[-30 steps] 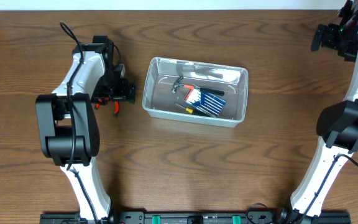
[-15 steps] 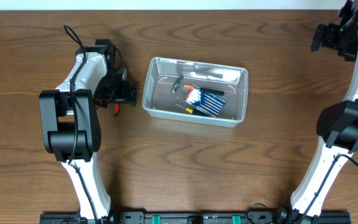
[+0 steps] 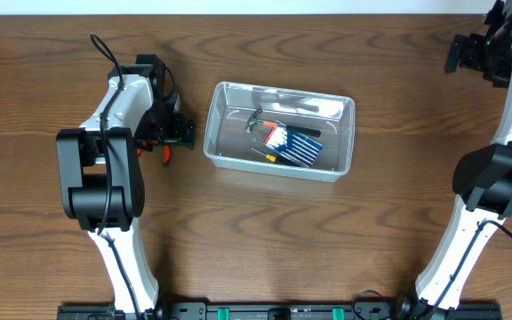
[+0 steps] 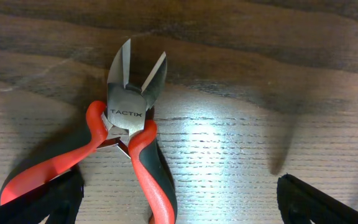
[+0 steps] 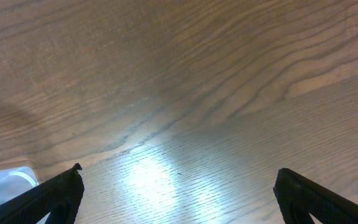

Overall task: Pack container
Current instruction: 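Lower the left gripper over the red-and-black pliers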

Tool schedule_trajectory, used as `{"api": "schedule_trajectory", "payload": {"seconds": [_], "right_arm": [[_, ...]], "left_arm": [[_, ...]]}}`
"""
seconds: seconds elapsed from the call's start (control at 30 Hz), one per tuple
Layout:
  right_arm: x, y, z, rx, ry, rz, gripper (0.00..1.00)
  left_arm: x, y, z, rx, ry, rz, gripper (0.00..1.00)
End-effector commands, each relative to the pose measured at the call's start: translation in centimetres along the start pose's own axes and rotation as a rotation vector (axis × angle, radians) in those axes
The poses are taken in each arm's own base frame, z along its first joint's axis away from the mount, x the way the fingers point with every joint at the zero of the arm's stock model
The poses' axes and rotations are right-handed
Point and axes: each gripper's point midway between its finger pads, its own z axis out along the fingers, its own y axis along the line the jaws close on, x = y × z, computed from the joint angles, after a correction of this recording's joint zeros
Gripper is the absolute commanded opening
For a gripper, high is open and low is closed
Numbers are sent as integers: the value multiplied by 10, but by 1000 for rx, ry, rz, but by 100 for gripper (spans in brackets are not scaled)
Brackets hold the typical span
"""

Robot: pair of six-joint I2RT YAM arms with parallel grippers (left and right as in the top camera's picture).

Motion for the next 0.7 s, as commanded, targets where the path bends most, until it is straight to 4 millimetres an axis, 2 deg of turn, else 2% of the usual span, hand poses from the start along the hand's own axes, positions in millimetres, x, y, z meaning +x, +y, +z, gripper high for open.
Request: {"api": "schedule_trajectory", "payload": {"seconds": [0.0, 0.33, 0.67], "right_arm": [[-1, -3, -7, 9, -15, 19, 99], [-1, -3, -7, 9, -15, 19, 99], [-1, -3, -7, 9, -15, 19, 99]], "left_arm": [[-4, 4, 2, -28, -1, -14, 98], [-3, 5, 3, -43, 1, -21, 98], [1, -7, 10, -66, 13, 20, 98]]}}
